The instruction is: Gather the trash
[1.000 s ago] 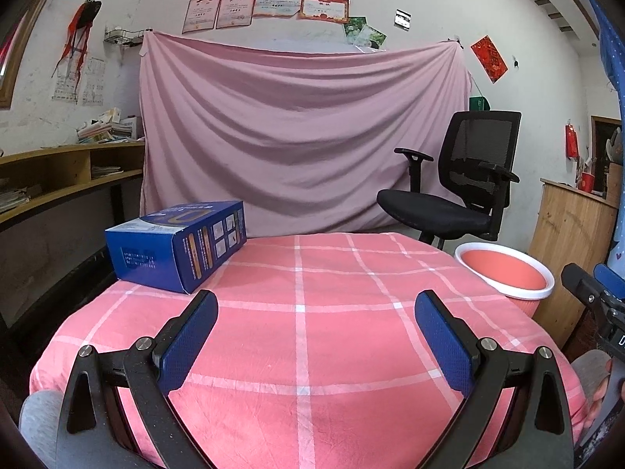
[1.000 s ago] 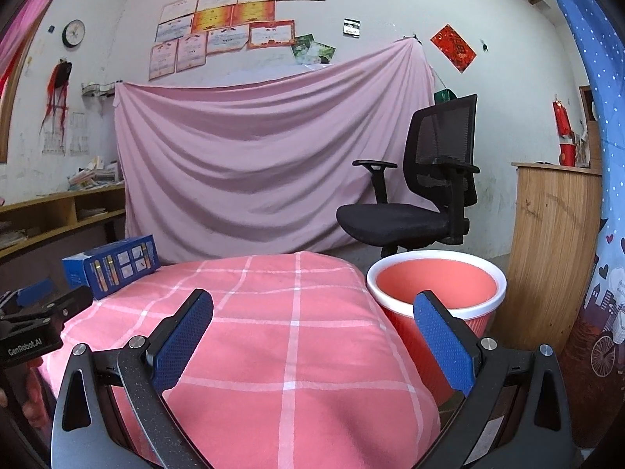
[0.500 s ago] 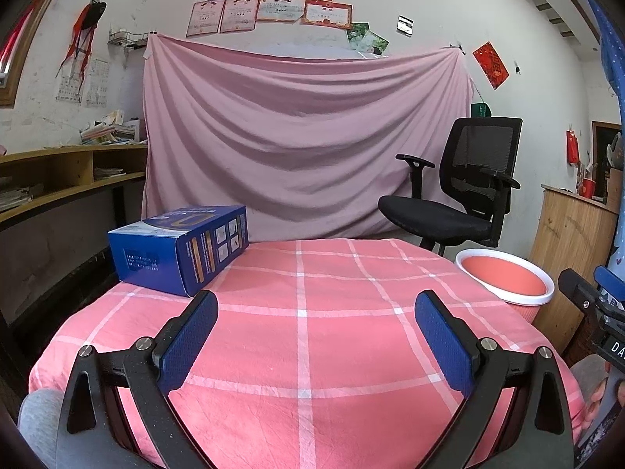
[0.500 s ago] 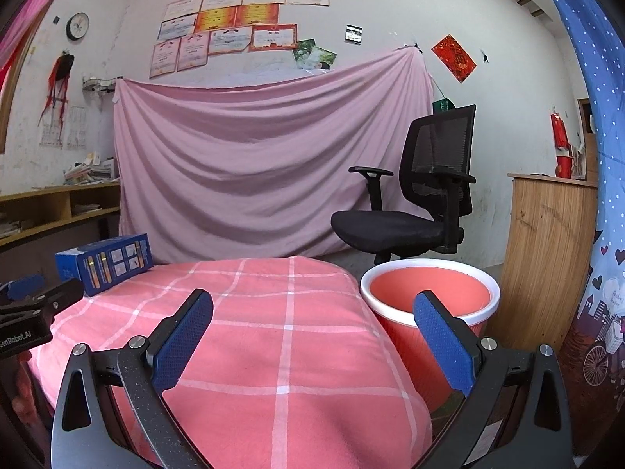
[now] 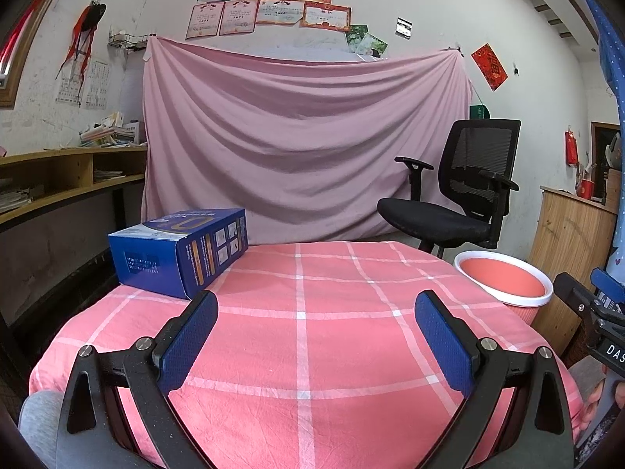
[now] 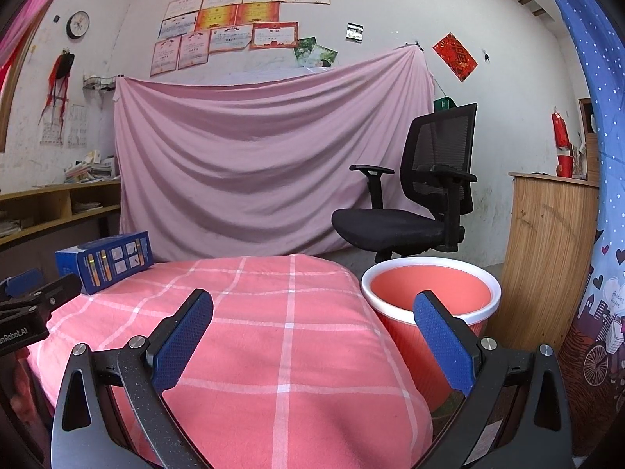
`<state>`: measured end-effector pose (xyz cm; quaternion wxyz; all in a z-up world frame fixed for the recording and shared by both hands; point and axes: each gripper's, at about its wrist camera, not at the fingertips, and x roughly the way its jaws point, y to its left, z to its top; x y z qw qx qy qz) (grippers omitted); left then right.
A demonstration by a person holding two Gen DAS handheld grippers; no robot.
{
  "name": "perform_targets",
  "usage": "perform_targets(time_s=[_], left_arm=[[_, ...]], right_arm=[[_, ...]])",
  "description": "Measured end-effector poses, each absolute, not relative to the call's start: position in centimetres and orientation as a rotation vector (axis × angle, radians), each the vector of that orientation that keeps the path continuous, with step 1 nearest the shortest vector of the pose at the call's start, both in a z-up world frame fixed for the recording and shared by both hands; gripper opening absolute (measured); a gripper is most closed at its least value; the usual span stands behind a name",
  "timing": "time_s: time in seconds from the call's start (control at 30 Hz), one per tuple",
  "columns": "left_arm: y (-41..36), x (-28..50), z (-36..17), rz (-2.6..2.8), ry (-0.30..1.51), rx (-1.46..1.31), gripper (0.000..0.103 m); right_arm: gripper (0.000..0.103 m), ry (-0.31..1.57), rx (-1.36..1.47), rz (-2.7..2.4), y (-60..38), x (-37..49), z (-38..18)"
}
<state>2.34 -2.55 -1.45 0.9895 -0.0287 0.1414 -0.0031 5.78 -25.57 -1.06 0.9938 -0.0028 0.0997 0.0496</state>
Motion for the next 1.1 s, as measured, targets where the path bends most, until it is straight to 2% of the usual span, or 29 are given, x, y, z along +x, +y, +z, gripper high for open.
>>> perform_targets(time_s=[1.1], left_arm=[[-2.71, 2.18, -1.27, -0.009, 0.285, -0.057, 0.099]], right_arm=[[0.103, 0.212, -0.004, 0.103, -25.44, 5.87, -1.56]])
